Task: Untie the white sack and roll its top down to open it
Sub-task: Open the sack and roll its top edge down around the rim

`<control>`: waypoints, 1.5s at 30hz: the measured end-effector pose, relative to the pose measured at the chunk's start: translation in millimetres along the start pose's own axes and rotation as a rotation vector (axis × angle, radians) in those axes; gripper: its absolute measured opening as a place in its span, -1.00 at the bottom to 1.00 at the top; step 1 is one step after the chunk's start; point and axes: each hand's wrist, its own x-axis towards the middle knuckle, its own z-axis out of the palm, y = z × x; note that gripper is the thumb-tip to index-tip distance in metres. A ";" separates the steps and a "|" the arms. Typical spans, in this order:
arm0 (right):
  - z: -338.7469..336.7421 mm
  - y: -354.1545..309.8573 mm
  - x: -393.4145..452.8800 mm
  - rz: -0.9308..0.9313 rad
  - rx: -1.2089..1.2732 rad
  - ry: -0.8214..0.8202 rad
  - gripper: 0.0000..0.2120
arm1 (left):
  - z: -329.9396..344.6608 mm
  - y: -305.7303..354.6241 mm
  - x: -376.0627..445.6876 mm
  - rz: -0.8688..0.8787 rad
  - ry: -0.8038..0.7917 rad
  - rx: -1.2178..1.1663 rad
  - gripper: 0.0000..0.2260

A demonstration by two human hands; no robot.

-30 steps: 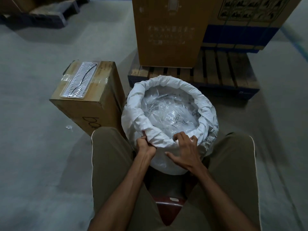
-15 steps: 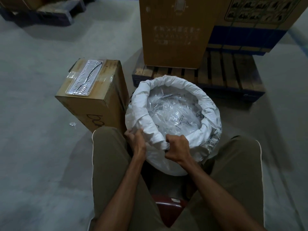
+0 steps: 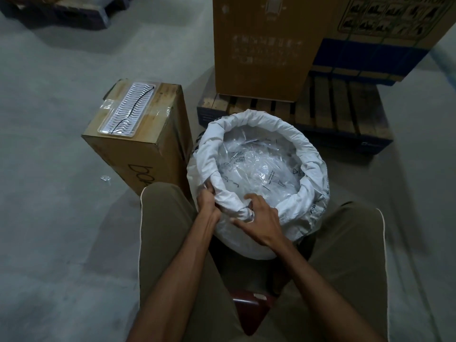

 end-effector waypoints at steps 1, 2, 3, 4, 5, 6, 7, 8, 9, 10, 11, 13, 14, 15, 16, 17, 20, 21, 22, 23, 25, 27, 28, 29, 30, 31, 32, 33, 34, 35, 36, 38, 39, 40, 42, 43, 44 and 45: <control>-3.6 -3.0 5.0 0.038 -0.001 -0.024 -0.23 | -19.5 29.1 -20.8 -0.120 -0.074 0.031 -0.39; -6.1 -6.7 11.0 0.054 -0.056 -0.048 -0.21 | -37.5 78.4 -43.2 -0.126 -0.062 0.177 -0.46; -7.4 -10.0 17.6 0.058 -0.116 -0.077 -0.23 | -29.1 79.5 -48.8 -0.215 -0.180 0.263 -0.50; -8.0 -13.5 24.4 0.067 -0.149 -0.109 -0.29 | -20.6 87.7 -50.5 -0.386 -0.236 0.240 -0.53; -7.7 -16.1 31.2 0.076 -0.147 -0.140 -0.38 | -21.7 89.1 -44.5 -0.499 -0.297 0.052 -0.57; -7.0 -18.6 37.6 0.070 -0.141 -0.164 -0.50 | -21.4 85.8 -35.5 -0.498 -0.294 -0.022 -0.62; -5.3 -20.5 42.5 0.037 -0.143 -0.164 -0.61 | -19.0 83.9 -34.6 -0.483 -0.292 -0.063 -0.64; -3.3 -21.9 45.2 -0.002 -0.140 -0.143 -0.69 | -20.1 82.0 -31.1 -0.436 -0.319 -0.059 -0.66; -0.6 -21.4 47.2 -0.024 -0.118 -0.106 -0.72 | -21.2 88.4 -32.6 -0.392 -0.358 -0.009 -0.69; 1.2 -20.8 47.1 -0.025 -0.084 -0.069 -0.73 | -21.0 88.1 -30.8 -0.361 -0.399 0.015 -0.73; 2.3 -20.5 46.4 -0.018 -0.059 -0.032 -0.73 | -22.2 91.2 -29.2 -0.374 -0.454 0.015 -0.76; 5.5 -19.7 43.6 -0.004 -0.057 0.023 -0.72 | -20.5 94.5 -28.2 -0.361 -0.499 0.108 -0.68; 9.2 -19.6 41.1 0.002 -0.075 0.036 -0.73 | -18.4 92.9 -28.2 -0.287 -0.495 0.254 -0.53; 13.8 -20.4 38.1 -0.003 -0.098 0.050 -0.75 | -17.0 91.3 -28.2 -0.152 -0.449 0.437 -0.35; 18.9 -20.9 35.7 -0.016 -0.117 0.065 -0.79 | -15.5 90.6 -26.5 0.000 -0.399 0.588 -0.22; 24.2 -21.4 33.6 -0.040 -0.130 0.078 -0.82 | -13.9 89.1 -21.9 0.098 -0.373 0.676 -0.17; 35.7 -23.9 26.5 -0.116 -0.244 0.085 -0.81 | -0.2 96.9 -6.0 0.103 -0.410 0.705 -0.37; 38.3 -23.4 25.2 -0.138 -0.289 0.080 -0.80 | 4.0 98.5 -0.6 0.063 -0.420 0.673 -0.47; 39.5 -22.3 24.5 -0.150 -0.313 0.079 -0.79 | 7.8 98.8 5.3 0.008 -0.419 0.617 -0.53; 38.4 -21.8 24.5 -0.147 -0.314 0.081 -0.79 | 9.1 97.0 12.9 -0.077 -0.412 0.545 -0.55; 32.9 -20.6 27.6 -0.093 -0.260 0.089 -0.76 | 7.4 94.5 15.2 -0.293 -0.440 0.340 -0.56; 24.5 -21.5 33.4 -0.041 -0.178 0.037 -0.56 | 7.4 96.9 6.4 -0.453 -0.439 0.102 -0.49; 21.2 -23.8 37.8 -0.028 -0.128 0.004 -0.43 | 7.2 103.8 -0.7 -0.498 -0.430 0.009 -0.47; 19.9 -26.9 43.1 -0.018 -0.076 -0.037 -0.33 | 8.5 105.4 -1.7 -0.536 -0.419 -0.056 -0.47; 19.5 -31.2 48.7 -0.018 -0.039 -0.076 -0.28 | 10.9 106.6 -0.8 -0.559 -0.405 -0.100 -0.48; 20.3 -35.9 55.0 -0.024 -0.023 -0.100 -0.30 | 12.2 105.9 -0.1 -0.558 -0.397 -0.140 -0.51; 23.0 -38.2 61.5 -0.020 -0.008 -0.101 -0.39 | 12.7 105.5 5.0 -0.544 -0.389 -0.174 -0.57; 25.1 -40.3 66.5 0.004 0.018 -0.081 -0.52 | 13.3 101.5 10.7 -0.505 -0.388 -0.186 -0.63; 26.2 -42.0 70.1 0.033 0.058 -0.049 -0.62 | 14.0 99.5 14.5 -0.453 -0.408 -0.154 -0.68; 27.5 -43.2 72.5 0.056 0.088 -0.009 -0.68 | 14.7 99.4 18.7 -0.400 -0.443 -0.083 -0.73; 29.2 -43.9 73.7 0.067 0.110 0.029 -0.70 | 15.3 100.3 20.6 -0.343 -0.497 0.022 -0.77; 35.6 -46.8 71.2 0.070 0.108 0.079 -0.71 | 18.4 106.4 19.9 -0.300 -0.608 0.372 -0.54; 40.8 -48.9 69.0 0.061 0.079 0.093 -0.71 | 19.9 105.9 24.4 -0.215 -0.598 0.623 -0.31; 46.7 -51.2 67.3 0.044 0.035 0.096 -0.71 | 21.1 105.4 29.4 -0.057 -0.548 0.842 -0.17; 59.6 -54.1 64.6 0.004 -0.076 0.082 -0.75 | 23.4 106.2 35.1 0.207 -0.492 0.994 -0.18; 64.5 -55.8 63.0 -0.025 -0.136 0.079 -0.77 | 26.9 106.3 36.8 0.272 -0.514 1.014 -0.24; 68.7 -55.6 61.6 -0.057 -0.194 0.086 -0.78 | 31.3 106.8 40.4 0.299 -0.559 1.037 -0.32; 70.8 -54.5 60.3 -0.082 -0.243 0.094 -0.78 | 36.0 106.4 43.6 0.327 -0.607 1.051 -0.41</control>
